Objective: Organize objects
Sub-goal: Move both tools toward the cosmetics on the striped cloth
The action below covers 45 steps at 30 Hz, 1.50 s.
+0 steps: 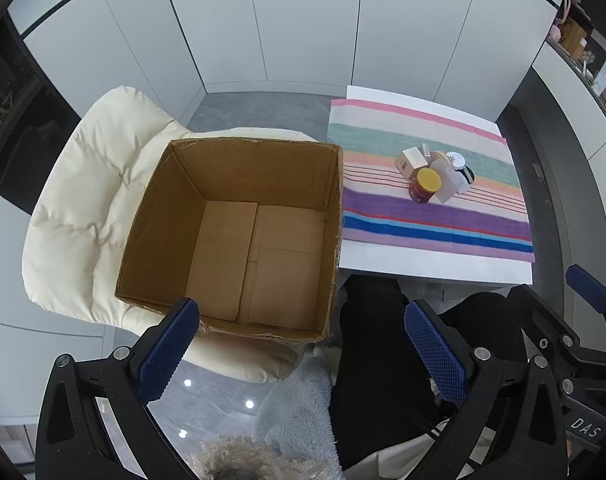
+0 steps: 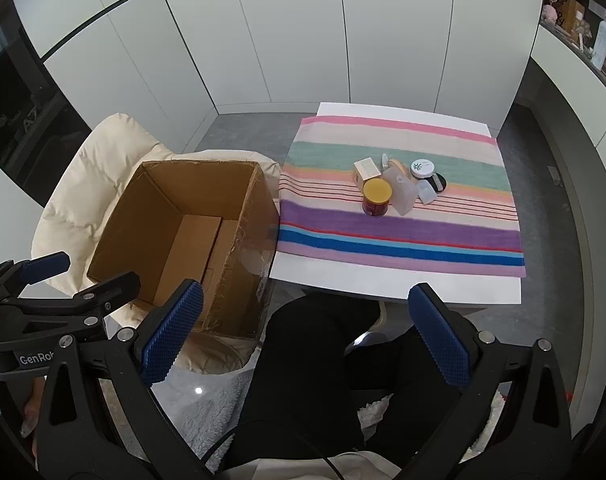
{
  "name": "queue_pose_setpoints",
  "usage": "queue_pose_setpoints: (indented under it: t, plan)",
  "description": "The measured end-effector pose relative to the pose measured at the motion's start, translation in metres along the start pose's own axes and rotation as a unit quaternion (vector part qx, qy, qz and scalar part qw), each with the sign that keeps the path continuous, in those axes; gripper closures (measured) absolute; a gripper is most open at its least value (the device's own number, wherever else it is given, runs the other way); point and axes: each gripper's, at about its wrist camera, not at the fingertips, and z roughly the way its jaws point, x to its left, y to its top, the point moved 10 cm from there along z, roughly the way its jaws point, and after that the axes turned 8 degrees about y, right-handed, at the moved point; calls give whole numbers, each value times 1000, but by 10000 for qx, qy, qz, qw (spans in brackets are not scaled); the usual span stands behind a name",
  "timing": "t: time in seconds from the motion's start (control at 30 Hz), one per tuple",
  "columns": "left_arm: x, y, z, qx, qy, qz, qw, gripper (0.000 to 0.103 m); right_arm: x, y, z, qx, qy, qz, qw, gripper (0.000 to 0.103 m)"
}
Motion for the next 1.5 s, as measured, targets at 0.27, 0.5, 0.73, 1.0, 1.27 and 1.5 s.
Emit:
queue_pose_setpoints:
  t: [0.27, 0.5, 0.73, 1.0, 1.27, 1.5]
  plan:
    - [-4, -2, 0, 36, -53, 38, 10000, 0, -2, -1, -2, -21, 11, 8, 10000, 0]
    - [-7, -4, -1, 22, -50, 59, 10000, 0, -1, -2, -2, -15, 16, 13, 10000, 0]
    - [-13, -5, 3, 84, -71, 86, 9999, 0, -4, -3, -2, 29, 46, 44, 10000, 0]
    - [-26, 0, 4, -36, -7, 160, 9999, 0, -21, 4, 0, 15, -86, 56, 9999, 0]
    - [-59, 5, 7, -124, 4, 463, 9988, 0, -59, 8, 0, -38, -202, 252, 9995, 0]
    - [-97, 9, 15, -110, -171, 678, 9975, 0, -97, 8, -1, -69, -294, 440, 9986, 0]
